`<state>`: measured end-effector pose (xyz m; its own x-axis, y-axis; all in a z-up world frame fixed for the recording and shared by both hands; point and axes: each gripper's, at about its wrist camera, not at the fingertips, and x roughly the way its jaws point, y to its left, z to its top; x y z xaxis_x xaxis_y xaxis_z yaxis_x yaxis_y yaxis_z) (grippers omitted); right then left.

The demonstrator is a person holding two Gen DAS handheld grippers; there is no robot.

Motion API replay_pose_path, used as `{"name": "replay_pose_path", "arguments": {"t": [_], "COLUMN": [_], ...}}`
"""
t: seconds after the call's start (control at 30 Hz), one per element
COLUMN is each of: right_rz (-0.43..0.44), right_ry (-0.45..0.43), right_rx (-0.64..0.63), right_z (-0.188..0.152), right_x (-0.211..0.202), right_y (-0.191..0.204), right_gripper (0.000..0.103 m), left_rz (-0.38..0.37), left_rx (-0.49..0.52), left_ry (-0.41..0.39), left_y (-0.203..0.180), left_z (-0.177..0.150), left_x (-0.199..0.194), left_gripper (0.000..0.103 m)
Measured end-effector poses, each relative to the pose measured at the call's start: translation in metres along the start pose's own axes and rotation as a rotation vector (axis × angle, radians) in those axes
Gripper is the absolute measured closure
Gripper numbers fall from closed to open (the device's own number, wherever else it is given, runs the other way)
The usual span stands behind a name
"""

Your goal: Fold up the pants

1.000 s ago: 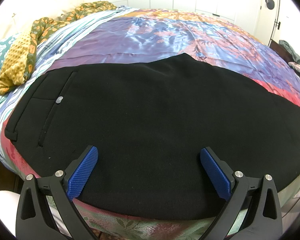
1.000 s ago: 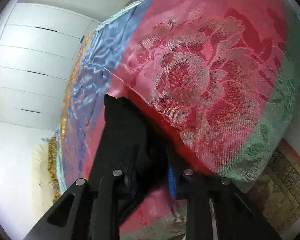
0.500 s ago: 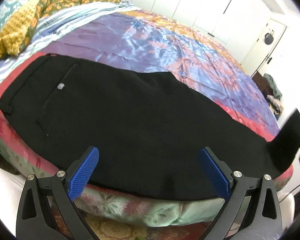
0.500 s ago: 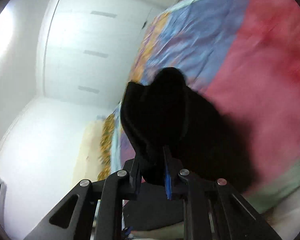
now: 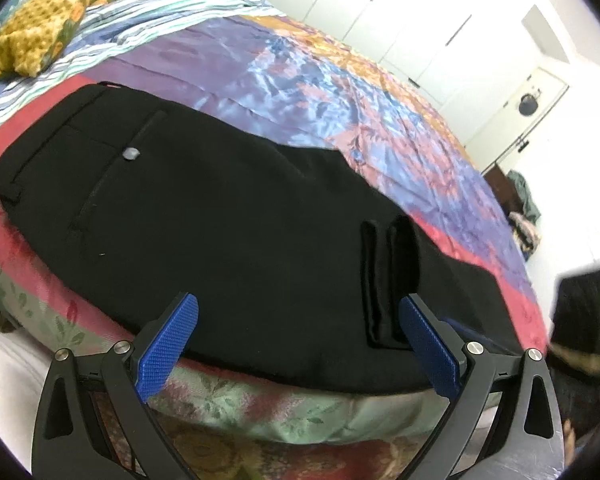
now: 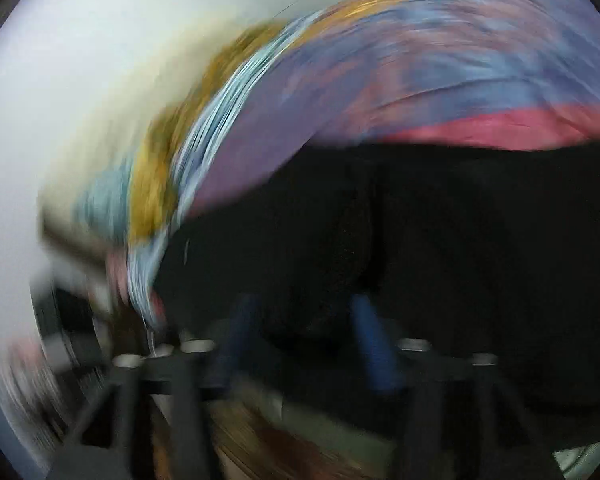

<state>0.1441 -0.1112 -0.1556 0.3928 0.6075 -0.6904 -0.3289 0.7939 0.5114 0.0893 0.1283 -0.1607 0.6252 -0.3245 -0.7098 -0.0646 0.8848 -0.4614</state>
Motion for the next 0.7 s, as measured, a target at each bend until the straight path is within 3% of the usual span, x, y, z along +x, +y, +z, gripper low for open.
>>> {"name": "replay_pose_path", "arguments": {"t": [0.07, 0.13, 0.17, 0.23, 0.27, 0.33, 0.47, 0.57, 0.6, 0.7], "right_rz": [-0.048, -0.146, -0.196, -0.286, -0.320, -0.364, -0.377, -0.377, -0.375, -0.359], "right_ry": [-0.049, -0.142, -0.183, -0.242, -0.258, -0.280, -0.304, -0.330, -0.332, -0.329], "right_rx": [-0.130, -0.226, -0.247, -0.255, -0.240, -0.196, -0.083, -0.061, -0.060, -0.045], "right_z": [-0.015, -0.032, -0.035, -0.048, -0.054, -0.062, -0.056, -0.053, -0.057, -0.055], "right_x": [-0.031, -0.068, -0.082, -0.110, -0.120, -0.131, -0.142, -0.144, -0.150, -0.147], "right_y": [0.009, 0.011, 0.007, -0.008, -0.017, -0.033, -0.063, -0.068, -0.072, -0.076], "right_gripper": [0.028, 0.014, 0.007, 0.005, 0.005, 0.005, 0.005, 0.005, 0.005, 0.005], "left_rz": [-0.017, -0.060, -0.107, -0.185, -0.193, -0.177, -0.120, -0.065, -0.050, -0.008], "left_rx": [0.031, 0.094, 0.145, 0.239, 0.275, 0.312, 0.334, 0.344, 0.337, 0.288], "left_ry": [-0.021, -0.025, -0.018, 0.048, 0.089, 0.140, 0.211, 0.248, 0.258, 0.255], "left_y": [-0.010, -0.028, -0.045, -0.079, -0.093, -0.111, -0.126, -0.130, -0.128, -0.118], "left_z": [0.000, 0.000, 0.001, 0.003, 0.004, 0.005, 0.002, -0.001, -0.003, -0.005], "left_x": [-0.013, -0.018, -0.018, -0.003, 0.009, 0.032, 0.076, 0.090, 0.092, 0.091], "left_gripper": [0.003, 0.007, 0.011, 0.032, 0.035, 0.044, 0.049, 0.068, 0.088, 0.096]}}
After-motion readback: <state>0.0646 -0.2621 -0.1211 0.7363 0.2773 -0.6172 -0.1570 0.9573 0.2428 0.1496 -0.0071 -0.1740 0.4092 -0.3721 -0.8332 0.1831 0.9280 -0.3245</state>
